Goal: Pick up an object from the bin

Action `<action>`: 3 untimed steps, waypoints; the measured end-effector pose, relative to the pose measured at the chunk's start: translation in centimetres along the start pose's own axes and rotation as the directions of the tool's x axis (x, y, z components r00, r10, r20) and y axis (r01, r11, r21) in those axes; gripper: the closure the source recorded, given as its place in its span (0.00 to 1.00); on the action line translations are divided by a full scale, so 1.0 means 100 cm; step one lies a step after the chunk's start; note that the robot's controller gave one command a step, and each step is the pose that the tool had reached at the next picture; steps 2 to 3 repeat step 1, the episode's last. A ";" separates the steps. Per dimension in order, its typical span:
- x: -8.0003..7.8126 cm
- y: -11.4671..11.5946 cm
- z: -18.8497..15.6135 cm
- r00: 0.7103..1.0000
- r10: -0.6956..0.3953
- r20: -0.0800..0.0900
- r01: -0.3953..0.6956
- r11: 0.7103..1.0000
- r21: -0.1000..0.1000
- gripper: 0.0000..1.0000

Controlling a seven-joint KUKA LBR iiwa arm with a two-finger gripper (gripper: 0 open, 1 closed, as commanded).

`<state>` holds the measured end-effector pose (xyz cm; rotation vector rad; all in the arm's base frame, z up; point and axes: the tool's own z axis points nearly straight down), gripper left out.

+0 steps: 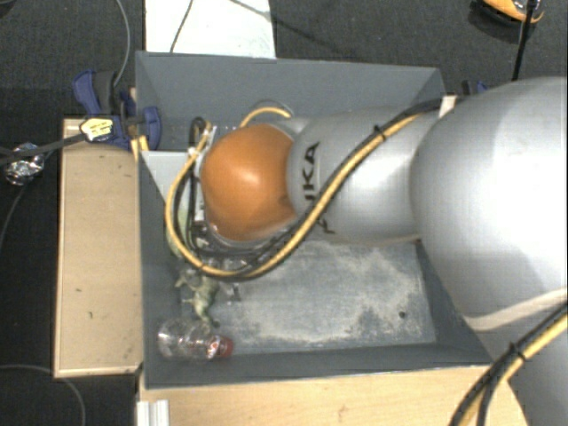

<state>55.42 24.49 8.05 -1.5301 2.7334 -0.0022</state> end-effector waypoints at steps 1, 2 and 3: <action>0.001 0.001 -0.020 1.000 0.002 -0.004 -0.002 1.000 -0.004 1.00; 0.001 0.001 -0.020 1.000 0.002 -0.004 -0.002 1.000 -0.004 1.00; 0.001 0.001 -0.020 1.000 0.002 -0.004 -0.002 1.000 -0.004 1.00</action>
Offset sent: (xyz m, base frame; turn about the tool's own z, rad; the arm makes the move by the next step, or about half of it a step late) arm -0.0001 0.0001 0.0146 0.0000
